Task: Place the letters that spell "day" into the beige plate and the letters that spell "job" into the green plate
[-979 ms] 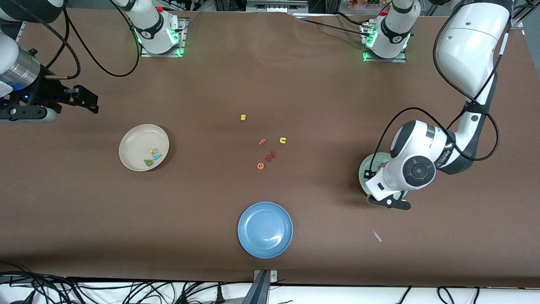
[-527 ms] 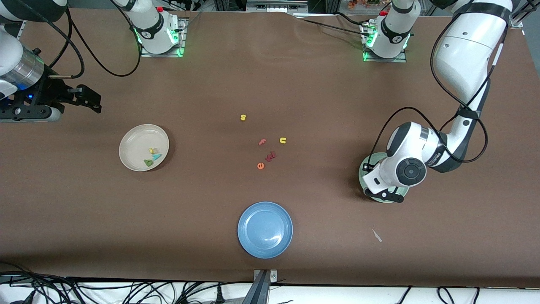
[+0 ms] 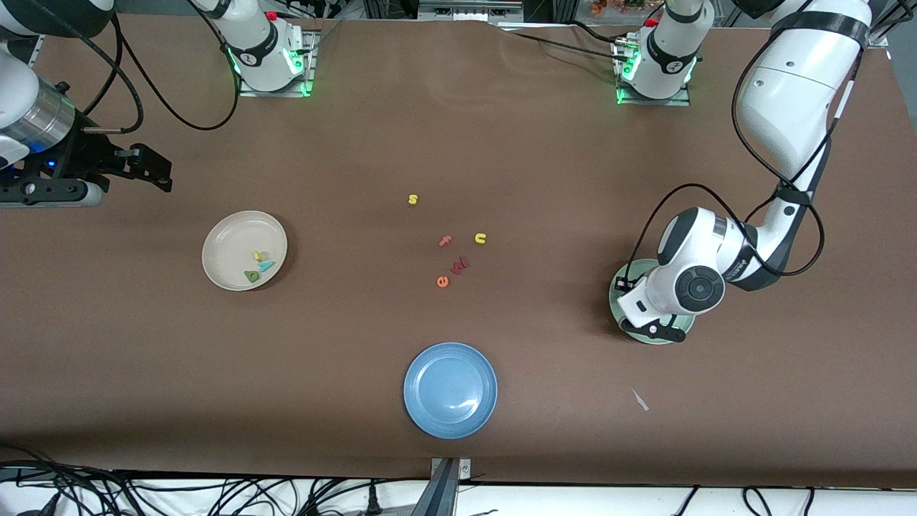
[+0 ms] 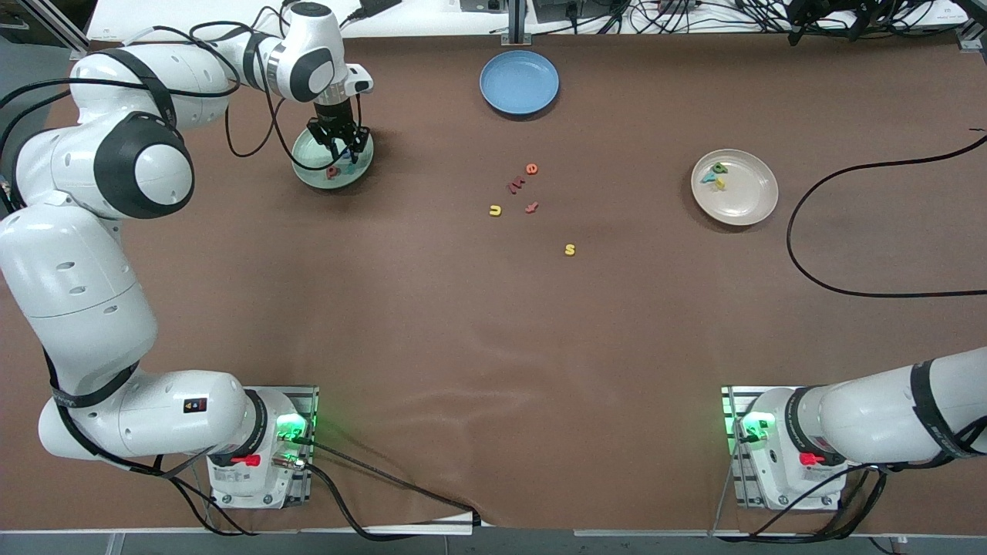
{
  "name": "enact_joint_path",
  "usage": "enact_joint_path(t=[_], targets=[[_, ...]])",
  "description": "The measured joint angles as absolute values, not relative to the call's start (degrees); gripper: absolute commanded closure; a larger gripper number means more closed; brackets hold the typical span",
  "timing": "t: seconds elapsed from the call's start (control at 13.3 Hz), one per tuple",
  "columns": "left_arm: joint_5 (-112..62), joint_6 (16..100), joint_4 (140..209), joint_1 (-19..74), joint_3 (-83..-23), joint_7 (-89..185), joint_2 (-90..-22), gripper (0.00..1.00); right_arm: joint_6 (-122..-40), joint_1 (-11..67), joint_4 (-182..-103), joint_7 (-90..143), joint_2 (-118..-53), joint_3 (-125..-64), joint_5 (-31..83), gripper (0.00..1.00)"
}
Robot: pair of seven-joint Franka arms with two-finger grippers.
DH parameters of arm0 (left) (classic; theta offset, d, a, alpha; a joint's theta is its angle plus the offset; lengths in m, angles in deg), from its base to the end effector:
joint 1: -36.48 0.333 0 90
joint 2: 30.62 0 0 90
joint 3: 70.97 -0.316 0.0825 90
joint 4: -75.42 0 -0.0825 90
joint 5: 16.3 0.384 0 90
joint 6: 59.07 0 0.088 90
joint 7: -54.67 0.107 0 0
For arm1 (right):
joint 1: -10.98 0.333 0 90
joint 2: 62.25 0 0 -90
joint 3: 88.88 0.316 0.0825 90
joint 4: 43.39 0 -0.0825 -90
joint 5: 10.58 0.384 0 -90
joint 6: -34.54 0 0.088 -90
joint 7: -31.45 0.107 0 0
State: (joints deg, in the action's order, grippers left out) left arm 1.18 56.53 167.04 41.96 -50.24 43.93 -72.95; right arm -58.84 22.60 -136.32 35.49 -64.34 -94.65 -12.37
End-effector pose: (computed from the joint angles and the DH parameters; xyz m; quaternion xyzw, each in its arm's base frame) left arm 0.6510 -0.1318 0.1983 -0.9868 0.0959 0.1266 0.0314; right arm 0.5658 0.0558 0.5851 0.9996 0.0169 -0.0127 0.0186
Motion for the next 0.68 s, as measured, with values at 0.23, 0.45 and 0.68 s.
enact_joint_path(t=[0.23, 0.45, 0.68], targets=[[1.2, 56.6, 166.5, 41.9, -50.0, 43.9, -71.8, 0.0, -58.8, 22.6, -136.3, 35.5, -64.3, -94.6, -12.4, 0.0], [1.2, 56.6, 165.8, 41.9, -49.8, 43.9, -70.2, 0.0, -58.8, 22.6, -136.3, 35.5, -64.3, -94.6, -12.4, 0.0], [1.2, 56.6, 164.8, 41.7, -49.6, 43.9, -69.0, 0.0, -58.8, 22.6, -136.3, 35.5, -64.3, -94.6, -12.4, 0.0]])
